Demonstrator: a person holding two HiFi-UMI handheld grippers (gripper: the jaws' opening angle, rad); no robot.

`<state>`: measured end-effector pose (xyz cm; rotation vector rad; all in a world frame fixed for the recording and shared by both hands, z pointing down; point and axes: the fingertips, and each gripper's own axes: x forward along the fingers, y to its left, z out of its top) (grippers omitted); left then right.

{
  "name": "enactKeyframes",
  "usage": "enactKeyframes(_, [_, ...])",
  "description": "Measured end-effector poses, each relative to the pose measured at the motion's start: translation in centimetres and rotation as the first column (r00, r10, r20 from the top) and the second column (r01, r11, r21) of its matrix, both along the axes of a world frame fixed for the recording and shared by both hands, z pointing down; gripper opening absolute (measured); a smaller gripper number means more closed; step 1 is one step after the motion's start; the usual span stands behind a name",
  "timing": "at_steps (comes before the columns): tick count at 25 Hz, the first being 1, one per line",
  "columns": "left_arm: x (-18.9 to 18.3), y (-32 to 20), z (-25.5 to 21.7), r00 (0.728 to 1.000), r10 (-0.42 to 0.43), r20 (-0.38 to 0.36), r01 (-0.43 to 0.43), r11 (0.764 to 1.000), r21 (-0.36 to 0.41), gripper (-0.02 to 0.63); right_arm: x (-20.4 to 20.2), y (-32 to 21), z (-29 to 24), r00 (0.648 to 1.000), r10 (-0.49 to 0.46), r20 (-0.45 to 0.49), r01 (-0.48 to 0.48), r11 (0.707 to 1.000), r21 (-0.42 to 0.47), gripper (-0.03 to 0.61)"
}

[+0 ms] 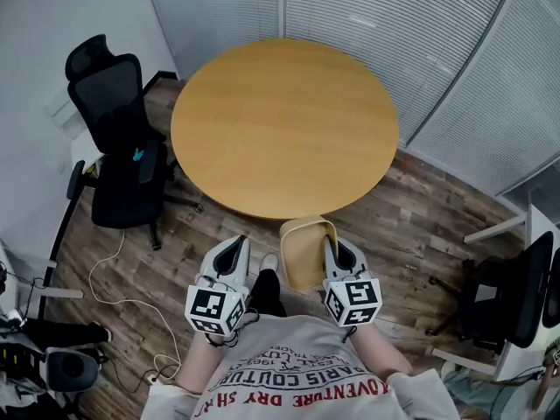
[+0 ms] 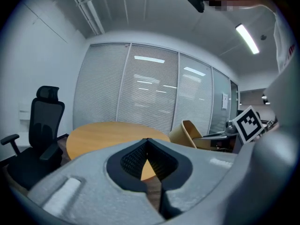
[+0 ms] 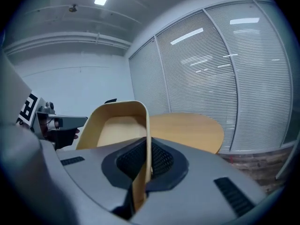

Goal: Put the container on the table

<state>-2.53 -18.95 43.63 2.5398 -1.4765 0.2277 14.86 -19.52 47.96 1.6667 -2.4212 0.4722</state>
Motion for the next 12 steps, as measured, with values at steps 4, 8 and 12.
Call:
enactKeyframes(4, [0.2,-8.2,-0.7,0.999,0.052,-0.003,-0.052,0.999,0.010,-0.003,0.7,-6.4,-0.2,0.998,0.060,-0.007,-0.060,0.998,-0.017,0.012])
enactKeyframes(8, [-0.7,-15.9,-1.2,0.996,0.094,-0.011,-0.093,0.995,0.023,-0.003,0.2,-13.0,-0.4,0.994,0.113,-0.015,-0.113,0.993,-0.018,0.011])
enactKeyframes(12, [-1.7,-22.4,-0.8,0.989,0.144,-0.016,-0.144,0.989,0.021,-0.003,-1.3,-18.7,0.0,0.988,0.152,-0.016,-0.152,0.988,-0.024,0.011])
